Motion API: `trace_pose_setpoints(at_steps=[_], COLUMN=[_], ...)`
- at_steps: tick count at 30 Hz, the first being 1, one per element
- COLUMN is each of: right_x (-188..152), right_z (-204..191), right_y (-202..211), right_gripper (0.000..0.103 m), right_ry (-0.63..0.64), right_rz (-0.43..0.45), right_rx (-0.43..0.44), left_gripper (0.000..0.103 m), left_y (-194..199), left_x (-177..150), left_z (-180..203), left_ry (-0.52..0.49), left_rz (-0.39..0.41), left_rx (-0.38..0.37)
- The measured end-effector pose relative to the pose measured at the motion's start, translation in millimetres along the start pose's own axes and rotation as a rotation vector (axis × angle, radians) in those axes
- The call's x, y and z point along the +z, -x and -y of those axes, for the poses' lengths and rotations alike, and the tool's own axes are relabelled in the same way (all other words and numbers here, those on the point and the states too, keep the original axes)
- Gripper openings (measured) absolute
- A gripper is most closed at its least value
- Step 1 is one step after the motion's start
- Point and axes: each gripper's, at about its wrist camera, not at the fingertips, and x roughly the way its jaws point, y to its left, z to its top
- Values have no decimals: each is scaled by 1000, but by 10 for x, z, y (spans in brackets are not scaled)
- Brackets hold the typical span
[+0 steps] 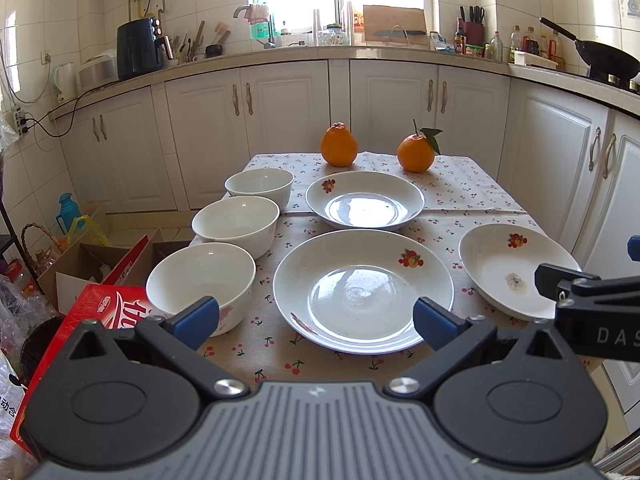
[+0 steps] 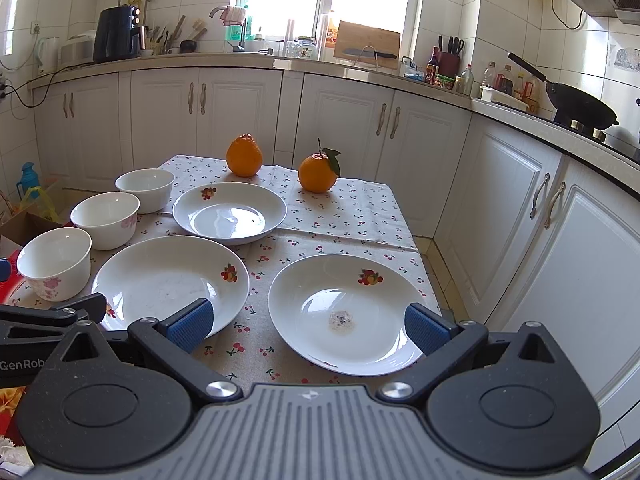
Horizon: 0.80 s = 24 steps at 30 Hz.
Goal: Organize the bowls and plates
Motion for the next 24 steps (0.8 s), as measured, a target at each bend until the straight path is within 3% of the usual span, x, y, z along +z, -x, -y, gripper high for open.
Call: trace_pose_setpoints(at_steps=[24], right_x=[-2], right_z=[-1], right_y=[4], right_gripper=[103], right_ry=[2], right_rz=[3], right_rx=[5], left_gripper=[102], left_y=[-16], left_x=[14], left_z=[-45], left_ry=[0], left_rz=[1], left_rx=[1])
